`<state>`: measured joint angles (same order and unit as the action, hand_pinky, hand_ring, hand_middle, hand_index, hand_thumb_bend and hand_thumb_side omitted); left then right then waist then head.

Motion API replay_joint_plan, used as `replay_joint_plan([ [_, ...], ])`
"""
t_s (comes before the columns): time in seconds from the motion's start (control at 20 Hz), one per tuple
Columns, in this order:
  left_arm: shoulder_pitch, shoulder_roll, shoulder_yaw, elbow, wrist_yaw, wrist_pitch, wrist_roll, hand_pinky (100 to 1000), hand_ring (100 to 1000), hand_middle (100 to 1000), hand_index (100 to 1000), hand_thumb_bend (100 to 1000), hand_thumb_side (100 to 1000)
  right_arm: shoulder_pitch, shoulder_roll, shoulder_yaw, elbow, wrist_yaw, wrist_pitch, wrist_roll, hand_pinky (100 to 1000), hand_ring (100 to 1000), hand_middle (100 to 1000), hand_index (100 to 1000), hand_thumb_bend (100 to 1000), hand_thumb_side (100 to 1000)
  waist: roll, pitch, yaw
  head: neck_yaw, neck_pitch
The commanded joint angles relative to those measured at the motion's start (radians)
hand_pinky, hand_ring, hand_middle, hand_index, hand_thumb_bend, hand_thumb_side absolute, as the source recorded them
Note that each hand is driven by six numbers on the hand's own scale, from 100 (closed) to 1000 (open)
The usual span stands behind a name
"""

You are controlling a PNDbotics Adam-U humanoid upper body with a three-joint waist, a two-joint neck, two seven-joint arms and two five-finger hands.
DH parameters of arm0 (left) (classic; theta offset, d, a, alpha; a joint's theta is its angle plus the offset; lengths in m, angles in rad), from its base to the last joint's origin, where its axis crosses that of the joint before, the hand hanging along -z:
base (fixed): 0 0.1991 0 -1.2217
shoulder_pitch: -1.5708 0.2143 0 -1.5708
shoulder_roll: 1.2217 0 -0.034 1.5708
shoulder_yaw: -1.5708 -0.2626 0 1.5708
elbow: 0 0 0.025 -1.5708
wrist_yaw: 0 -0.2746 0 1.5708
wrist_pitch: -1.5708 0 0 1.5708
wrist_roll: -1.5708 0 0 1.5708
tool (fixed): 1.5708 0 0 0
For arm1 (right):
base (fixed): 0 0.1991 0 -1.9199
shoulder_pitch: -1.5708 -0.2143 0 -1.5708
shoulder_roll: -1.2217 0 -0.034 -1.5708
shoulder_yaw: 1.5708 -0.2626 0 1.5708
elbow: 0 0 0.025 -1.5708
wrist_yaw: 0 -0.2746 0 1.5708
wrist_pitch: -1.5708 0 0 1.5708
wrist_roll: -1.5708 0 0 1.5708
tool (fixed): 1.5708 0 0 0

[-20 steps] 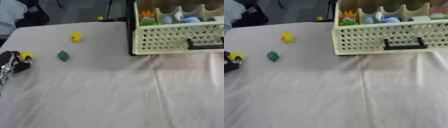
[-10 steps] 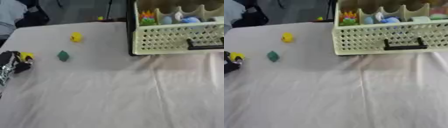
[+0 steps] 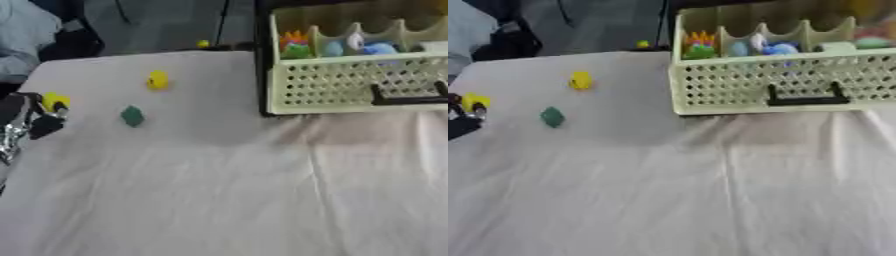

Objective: Pick up objects from table and place into drawer.

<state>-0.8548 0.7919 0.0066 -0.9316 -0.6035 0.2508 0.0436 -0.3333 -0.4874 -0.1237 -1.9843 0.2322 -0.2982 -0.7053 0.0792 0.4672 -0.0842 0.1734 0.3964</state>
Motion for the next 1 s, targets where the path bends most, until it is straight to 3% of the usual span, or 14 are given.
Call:
replay_joint_plan([
  [0.05, -0.015, 0.052, -0.002, -0.062, 0.024, 0.000, -0.003, 100, 291, 553, 707, 100, 597, -0.001, -0.022, -0.012, -0.016, -0.017, 0.002, -0.001, 487, 403, 363, 812, 100, 448, -0.001, -0.039, 0.005, -0.009, 0.010],
  [0.6, -0.081, 0.040, -0.084, -0.345, 0.056, -0.022, -0.084, 100, 286, 545, 704, 100, 592, 0.010, -0.038, -0.011, -0.016, -0.042, 0.005, 0.009, 483, 405, 366, 811, 100, 445, 0.008, -0.084, 0.012, -0.053, 0.042],
  [1.0, -0.207, -0.014, -0.128, -0.366, 0.016, -0.032, -0.126, 100, 289, 541, 703, 100, 592, 0.018, -0.058, -0.003, -0.016, -0.062, 0.007, 0.026, 482, 407, 368, 811, 100, 444, 0.034, -0.121, -0.003, -0.044, 0.054],
])
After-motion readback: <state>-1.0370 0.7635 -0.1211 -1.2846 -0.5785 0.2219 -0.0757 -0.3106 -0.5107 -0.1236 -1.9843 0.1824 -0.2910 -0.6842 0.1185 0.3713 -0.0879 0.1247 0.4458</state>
